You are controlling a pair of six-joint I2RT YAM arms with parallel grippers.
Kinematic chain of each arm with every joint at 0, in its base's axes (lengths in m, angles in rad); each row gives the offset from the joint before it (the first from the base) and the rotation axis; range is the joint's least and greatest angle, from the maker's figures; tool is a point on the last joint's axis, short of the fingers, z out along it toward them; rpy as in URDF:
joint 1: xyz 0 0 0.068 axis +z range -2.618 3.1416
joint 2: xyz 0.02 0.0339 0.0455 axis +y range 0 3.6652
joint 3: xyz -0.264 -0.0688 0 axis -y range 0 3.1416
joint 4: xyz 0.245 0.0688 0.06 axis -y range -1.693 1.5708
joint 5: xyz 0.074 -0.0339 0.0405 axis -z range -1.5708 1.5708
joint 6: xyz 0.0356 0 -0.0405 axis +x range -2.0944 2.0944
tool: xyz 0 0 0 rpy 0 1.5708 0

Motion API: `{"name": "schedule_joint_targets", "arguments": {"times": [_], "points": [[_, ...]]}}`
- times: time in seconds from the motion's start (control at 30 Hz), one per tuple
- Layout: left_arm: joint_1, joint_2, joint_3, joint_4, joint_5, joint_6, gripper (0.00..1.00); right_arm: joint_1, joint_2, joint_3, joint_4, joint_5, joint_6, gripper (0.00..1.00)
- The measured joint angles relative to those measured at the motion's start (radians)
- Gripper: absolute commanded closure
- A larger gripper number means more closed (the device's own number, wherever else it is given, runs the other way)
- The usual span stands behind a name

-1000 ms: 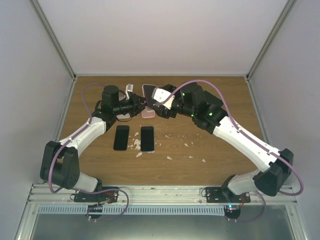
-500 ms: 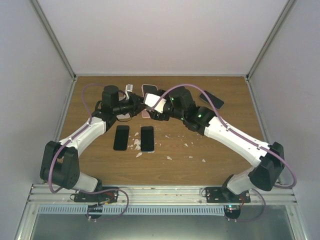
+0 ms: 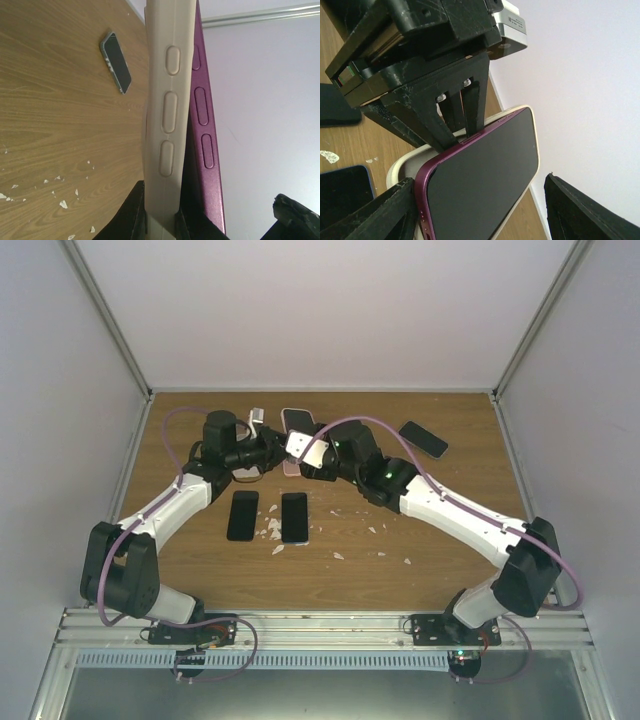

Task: Take the phone out of the phone case
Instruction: Remove the phone case from the phone.

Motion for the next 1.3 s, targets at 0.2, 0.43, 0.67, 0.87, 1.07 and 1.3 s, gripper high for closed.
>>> {"name": "schedule_joint_targets", "arguments": {"times": [0.2,0.43,0.67,0.87,1.07,1.3], "points": [[0.000,0.000,-0.002,-0.001,0.001,-0.003,1.00,0.005,0.000,-0.028,0.045,0.033,-0.038,0.35],[0.000,0.000,-0.018,0.048,0.010,-0.023,1.00,0.016,0.000,-0.067,0.103,0.074,-0.097,0.57],[0.000,0.003,-0.048,0.139,0.028,-0.066,1.00,0.023,0.000,-0.112,0.163,0.079,-0.162,0.78],[0.000,0.003,-0.048,0.192,0.030,-0.083,1.00,0.023,0.002,-0.119,0.221,0.104,-0.205,0.77],[-0.012,0.003,-0.048,0.204,0.044,-0.086,1.00,0.018,0.025,-0.131,0.296,0.137,-0.245,0.77],[-0.013,0.007,-0.048,0.220,0.028,-0.085,1.00,0.010,0.040,-0.136,0.338,0.144,-0.286,0.84]]}}
